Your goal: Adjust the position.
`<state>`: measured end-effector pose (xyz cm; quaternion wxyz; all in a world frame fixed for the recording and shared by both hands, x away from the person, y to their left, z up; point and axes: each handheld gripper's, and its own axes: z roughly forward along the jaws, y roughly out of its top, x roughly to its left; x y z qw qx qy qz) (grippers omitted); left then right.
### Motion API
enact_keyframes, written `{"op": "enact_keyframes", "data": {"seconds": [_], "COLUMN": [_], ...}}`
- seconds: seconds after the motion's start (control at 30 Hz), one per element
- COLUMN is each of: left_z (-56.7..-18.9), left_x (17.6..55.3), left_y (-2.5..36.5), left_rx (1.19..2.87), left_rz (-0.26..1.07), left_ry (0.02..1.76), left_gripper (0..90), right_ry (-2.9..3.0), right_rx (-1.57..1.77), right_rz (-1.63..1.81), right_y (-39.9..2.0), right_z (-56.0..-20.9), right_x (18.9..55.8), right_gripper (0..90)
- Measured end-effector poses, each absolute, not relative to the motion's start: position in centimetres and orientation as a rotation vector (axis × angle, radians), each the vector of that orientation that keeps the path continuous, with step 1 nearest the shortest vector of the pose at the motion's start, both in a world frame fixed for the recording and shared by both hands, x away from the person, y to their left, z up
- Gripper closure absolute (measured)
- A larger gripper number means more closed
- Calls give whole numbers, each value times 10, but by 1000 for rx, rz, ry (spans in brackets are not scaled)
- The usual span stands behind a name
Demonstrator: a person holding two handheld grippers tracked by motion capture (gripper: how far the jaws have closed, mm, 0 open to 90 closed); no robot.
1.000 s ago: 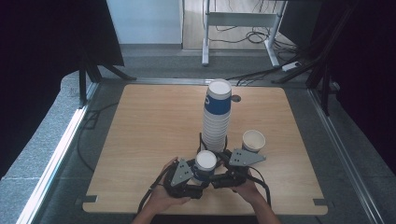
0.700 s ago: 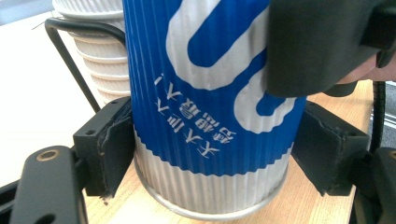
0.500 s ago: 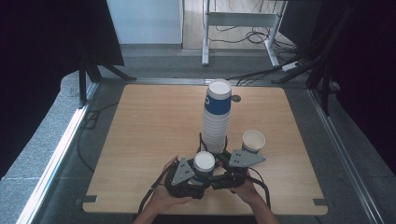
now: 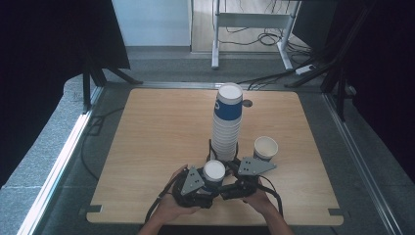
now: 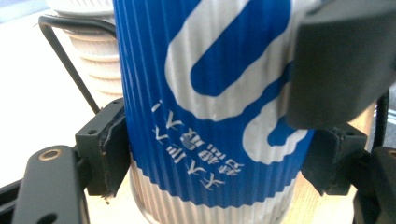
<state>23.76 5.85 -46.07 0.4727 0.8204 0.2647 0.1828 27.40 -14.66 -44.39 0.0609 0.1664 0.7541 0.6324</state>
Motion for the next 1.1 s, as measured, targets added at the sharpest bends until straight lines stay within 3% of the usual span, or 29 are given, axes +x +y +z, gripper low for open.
{"op": "enact_keyframes", "data": {"seconds": [0.37, 0.7, 1.1], "left_z": [-466, -472, -475], "left_x": [240, 240, 235], "left_y": [57, 55, 48], "left_rx": [2088, 2190, 2286], "left_rz": [535, 735, 876], "left_ry": [662, 668, 604], "left_gripper": [203, 203, 203], "right_ry": [2254, 2293, 2401], "right_rx": [525, 543, 544], "right_rz": [1917, 1819, 1727], "right_y": [-157, -171, -180], "right_z": [-440, -437, -445], "right_x": [276, 279, 282], "right_gripper": [228, 220, 205]}}
